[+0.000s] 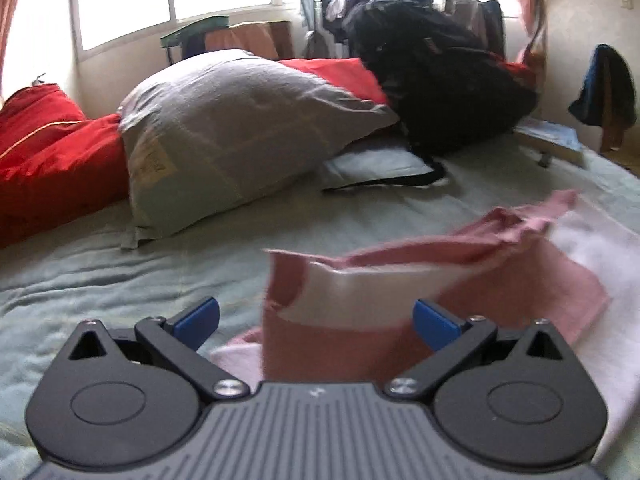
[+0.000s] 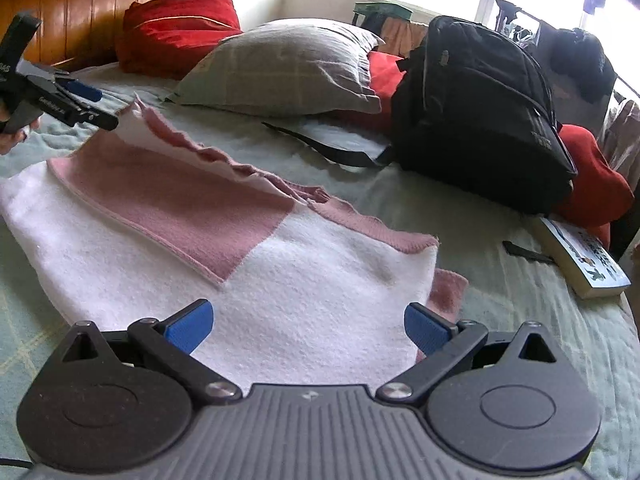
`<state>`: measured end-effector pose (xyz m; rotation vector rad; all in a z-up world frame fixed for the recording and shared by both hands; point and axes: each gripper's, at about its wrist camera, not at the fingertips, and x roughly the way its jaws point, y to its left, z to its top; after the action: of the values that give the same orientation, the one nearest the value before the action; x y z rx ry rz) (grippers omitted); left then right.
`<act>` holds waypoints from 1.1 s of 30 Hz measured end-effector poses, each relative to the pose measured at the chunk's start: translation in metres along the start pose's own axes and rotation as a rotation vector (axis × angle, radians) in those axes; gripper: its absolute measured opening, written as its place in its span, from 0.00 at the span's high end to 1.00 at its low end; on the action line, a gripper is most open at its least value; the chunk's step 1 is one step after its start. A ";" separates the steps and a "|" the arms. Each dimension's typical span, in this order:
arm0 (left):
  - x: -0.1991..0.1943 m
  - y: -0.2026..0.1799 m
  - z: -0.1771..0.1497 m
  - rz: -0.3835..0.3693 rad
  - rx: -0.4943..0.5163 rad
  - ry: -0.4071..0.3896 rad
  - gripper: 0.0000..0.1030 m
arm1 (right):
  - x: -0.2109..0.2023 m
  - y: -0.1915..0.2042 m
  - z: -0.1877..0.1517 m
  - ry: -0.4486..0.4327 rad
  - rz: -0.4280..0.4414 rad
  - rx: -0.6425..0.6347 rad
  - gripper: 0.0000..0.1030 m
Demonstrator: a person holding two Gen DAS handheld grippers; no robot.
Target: Fold clothes
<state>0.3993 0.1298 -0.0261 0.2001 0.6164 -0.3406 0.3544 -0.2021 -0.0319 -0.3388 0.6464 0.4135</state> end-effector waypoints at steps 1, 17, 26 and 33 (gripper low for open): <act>-0.004 -0.005 -0.002 -0.020 0.019 0.000 0.01 | 0.000 0.001 0.002 -0.006 0.019 0.004 0.00; -0.006 -0.028 -0.065 -0.163 0.014 0.125 0.01 | 0.016 0.005 -0.048 0.019 0.065 0.119 0.00; -0.024 -0.040 -0.057 -0.114 0.078 0.121 0.01 | -0.022 0.031 -0.064 0.068 0.014 0.030 0.00; -0.029 -0.046 -0.056 -0.102 0.075 0.092 0.01 | -0.007 -0.039 -0.024 -0.037 0.048 0.227 0.25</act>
<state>0.3306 0.1104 -0.0576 0.2579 0.7063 -0.4549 0.3555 -0.2474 -0.0387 -0.0998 0.6591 0.3870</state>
